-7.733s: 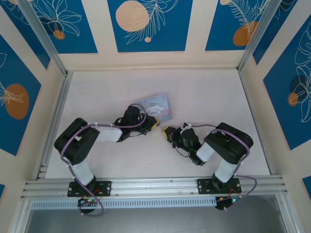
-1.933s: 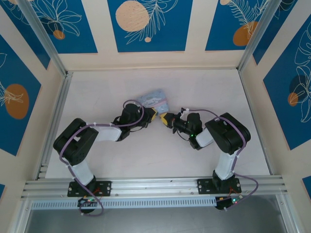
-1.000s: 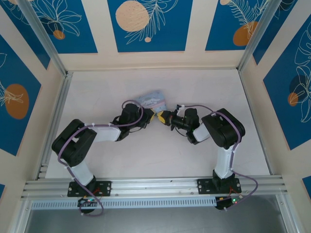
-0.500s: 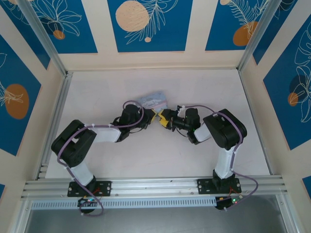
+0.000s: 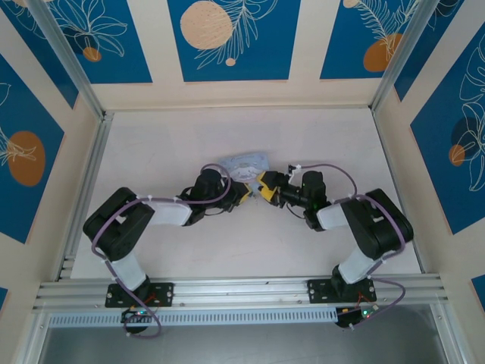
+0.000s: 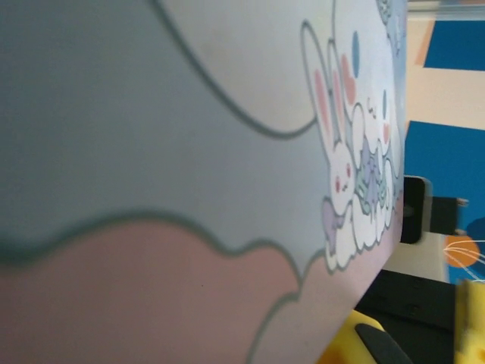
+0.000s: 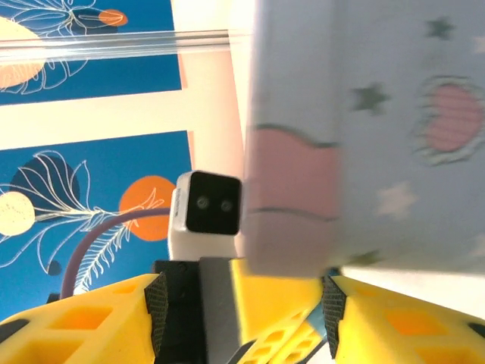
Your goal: Unlock the padlock with the key
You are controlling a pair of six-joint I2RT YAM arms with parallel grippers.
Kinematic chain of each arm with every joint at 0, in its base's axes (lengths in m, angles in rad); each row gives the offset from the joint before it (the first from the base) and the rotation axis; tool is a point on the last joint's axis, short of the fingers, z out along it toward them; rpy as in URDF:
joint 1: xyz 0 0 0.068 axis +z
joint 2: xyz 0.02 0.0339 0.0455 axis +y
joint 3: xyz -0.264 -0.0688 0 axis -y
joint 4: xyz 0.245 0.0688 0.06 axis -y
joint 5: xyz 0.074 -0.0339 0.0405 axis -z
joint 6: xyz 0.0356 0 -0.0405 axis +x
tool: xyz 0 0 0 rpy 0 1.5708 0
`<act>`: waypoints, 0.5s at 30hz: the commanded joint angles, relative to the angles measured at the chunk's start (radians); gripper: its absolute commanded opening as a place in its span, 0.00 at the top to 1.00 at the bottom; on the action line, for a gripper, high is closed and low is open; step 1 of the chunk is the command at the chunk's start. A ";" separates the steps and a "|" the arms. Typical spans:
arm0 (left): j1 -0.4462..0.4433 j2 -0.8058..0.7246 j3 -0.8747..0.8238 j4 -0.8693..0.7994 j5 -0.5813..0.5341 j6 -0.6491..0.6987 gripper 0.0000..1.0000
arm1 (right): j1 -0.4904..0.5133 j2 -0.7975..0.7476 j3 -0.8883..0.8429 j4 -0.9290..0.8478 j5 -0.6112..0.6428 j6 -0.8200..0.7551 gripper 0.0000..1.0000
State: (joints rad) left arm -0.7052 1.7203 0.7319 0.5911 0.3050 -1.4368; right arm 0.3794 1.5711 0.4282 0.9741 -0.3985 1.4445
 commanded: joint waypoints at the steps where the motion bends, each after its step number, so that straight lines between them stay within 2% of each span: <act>1: 0.006 0.008 0.008 -0.030 0.030 0.052 1.00 | 0.015 -0.147 0.014 -0.371 0.025 -0.201 0.42; 5: 0.017 0.000 0.020 -0.074 0.031 0.088 1.00 | 0.051 -0.341 0.094 -0.786 0.150 -0.435 0.43; 8: 0.021 -0.002 0.034 -0.101 0.043 0.103 1.00 | 0.094 -0.401 0.175 -0.999 0.267 -0.600 0.45; 10: 0.021 -0.001 0.044 -0.123 0.056 0.110 1.00 | 0.123 -0.405 0.222 -1.074 0.318 -0.684 0.46; 15: 0.020 -0.002 0.062 -0.157 0.078 0.121 1.00 | 0.196 -0.372 0.294 -1.164 0.409 -0.840 0.57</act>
State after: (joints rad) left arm -0.6910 1.7206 0.7582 0.4660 0.3305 -1.3315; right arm 0.5426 1.1801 0.6849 -0.0189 -0.0902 0.7734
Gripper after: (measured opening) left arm 0.098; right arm 0.440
